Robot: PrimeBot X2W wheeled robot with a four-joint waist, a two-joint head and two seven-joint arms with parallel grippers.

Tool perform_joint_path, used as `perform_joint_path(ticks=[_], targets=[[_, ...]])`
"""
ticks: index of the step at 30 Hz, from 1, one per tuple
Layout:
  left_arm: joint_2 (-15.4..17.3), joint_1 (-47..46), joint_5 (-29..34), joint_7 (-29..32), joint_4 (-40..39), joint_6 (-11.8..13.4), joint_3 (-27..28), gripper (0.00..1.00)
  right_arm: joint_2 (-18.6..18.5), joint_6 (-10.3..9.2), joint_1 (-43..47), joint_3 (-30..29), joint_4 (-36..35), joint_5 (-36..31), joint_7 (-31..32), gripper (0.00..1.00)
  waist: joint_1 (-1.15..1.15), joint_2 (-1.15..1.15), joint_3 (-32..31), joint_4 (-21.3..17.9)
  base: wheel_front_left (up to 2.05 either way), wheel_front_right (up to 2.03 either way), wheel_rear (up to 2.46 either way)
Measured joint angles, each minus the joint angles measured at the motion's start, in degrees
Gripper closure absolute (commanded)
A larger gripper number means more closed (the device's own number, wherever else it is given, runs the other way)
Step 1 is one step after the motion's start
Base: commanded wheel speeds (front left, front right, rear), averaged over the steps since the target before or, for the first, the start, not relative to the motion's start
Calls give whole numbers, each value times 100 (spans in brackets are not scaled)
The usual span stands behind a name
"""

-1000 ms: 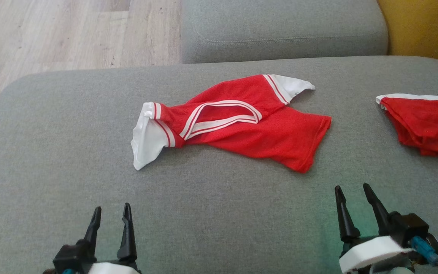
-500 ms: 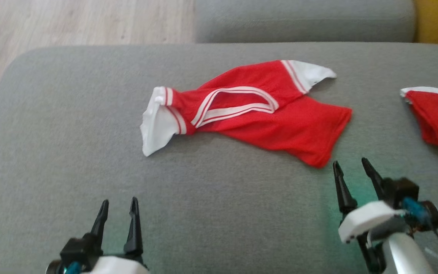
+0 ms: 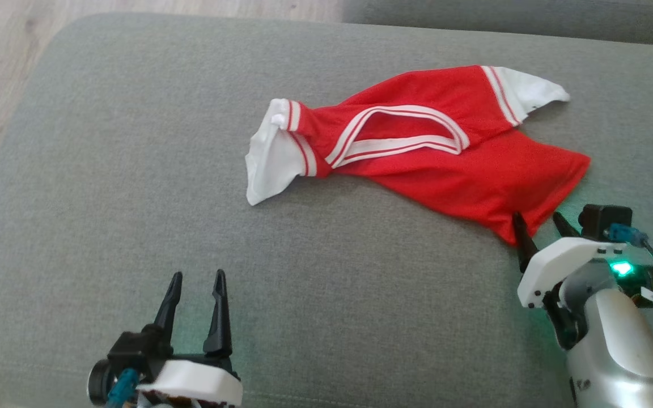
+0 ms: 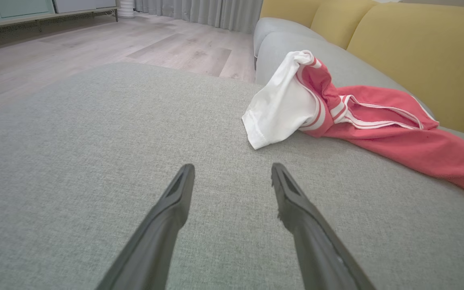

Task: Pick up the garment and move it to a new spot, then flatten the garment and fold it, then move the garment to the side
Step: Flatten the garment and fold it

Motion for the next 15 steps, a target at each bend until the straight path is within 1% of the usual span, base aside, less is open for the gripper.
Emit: perform_joint_path(ticks=[5,6,7,8,9,11,15], targets=[[-115,-88,100,0,71,-94,82,0,-19,0,-253,-73,313,85,481,0,-1,0,63,134,0,0,0],[-124,-88,123,0,99,-98,122,0,-30,0,-315,-48,356,209,549,18,-1,0,65,146,0,0,0],[-129,-87,125,0,134,-129,180,0,-58,0,-411,62,411,445,635,52,-1,0,62,150,0,0,0],[-130,-87,132,0,148,-143,199,0,-59,0,-437,125,428,511,642,98,-1,0,58,143,0,0,0],[-136,-86,164,0,162,-146,218,0,-59,0,-452,209,444,575,639,100,-1,0,53,132,0,0,0],[-163,-86,187,0,175,-167,272,0,-52,0,-452,342,444,647,573,100,-1,0,40,100,0,0,0],[-197,-83,276,0,230,-225,331,0,-52,0,-448,493,300,667,205,100,-1,0,-51,18,0,0,0]])
